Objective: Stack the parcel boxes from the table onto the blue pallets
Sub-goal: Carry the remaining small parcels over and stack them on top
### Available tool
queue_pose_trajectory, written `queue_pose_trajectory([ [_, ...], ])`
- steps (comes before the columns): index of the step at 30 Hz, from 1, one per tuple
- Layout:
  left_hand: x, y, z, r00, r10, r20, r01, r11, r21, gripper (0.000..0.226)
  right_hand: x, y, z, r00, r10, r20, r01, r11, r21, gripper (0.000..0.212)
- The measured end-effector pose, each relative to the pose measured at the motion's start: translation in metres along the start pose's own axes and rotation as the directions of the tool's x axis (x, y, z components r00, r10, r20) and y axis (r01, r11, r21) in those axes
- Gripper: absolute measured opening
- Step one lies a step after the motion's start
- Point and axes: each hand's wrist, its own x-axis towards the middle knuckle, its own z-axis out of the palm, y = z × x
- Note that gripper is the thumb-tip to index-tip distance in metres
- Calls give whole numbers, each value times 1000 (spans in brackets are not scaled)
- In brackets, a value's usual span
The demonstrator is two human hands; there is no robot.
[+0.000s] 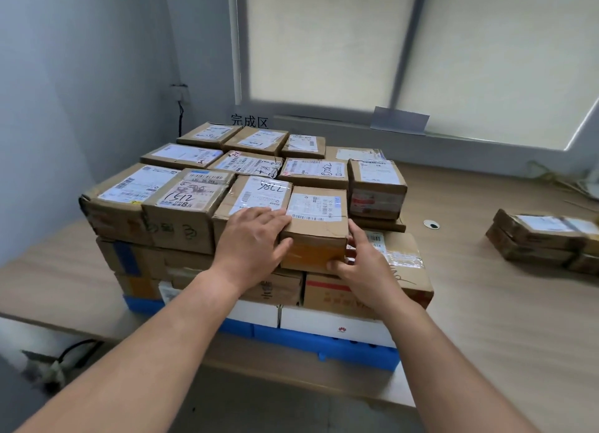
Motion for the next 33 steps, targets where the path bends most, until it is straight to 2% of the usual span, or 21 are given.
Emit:
queue_pose_trajectory([
  [5, 3, 2, -5, 1000, 20, 3, -21, 1000, 20, 51, 0, 4, -3, 999, 17, -29, -20, 993, -112, 86],
  [9, 7, 12, -10, 1000, 16, -17, -16, 1000, 12, 55, -7, 9, -17, 996, -23, -85, 4, 975, -224, 75],
  [13, 10, 40, -14, 993, -2, -117, -2, 999, -41, 64, -16, 21, -43, 981, -78, -178, 17, 946, -325, 56],
  [16, 10, 72, -12, 976, 11, -218, -36, 993, -109, 60, -25, 32, -62, 968, -98, -232, 1, 923, -385, 47],
  [18, 7, 101, -7, 971, 16, -238, -54, 986, -157, 55, -34, 43, -78, 958, -100, -269, -21, 910, -414, 43],
  [26, -11, 207, 27, 989, 41, -143, -74, 970, -233, 55, -84, 100, -138, 932, -78, -354, -110, 868, -483, 40],
  [33, -12, 296, 56, 995, 93, -38, -98, 978, -186, 55, -130, 153, -197, 914, -59, -402, -172, 840, -514, 40],
])
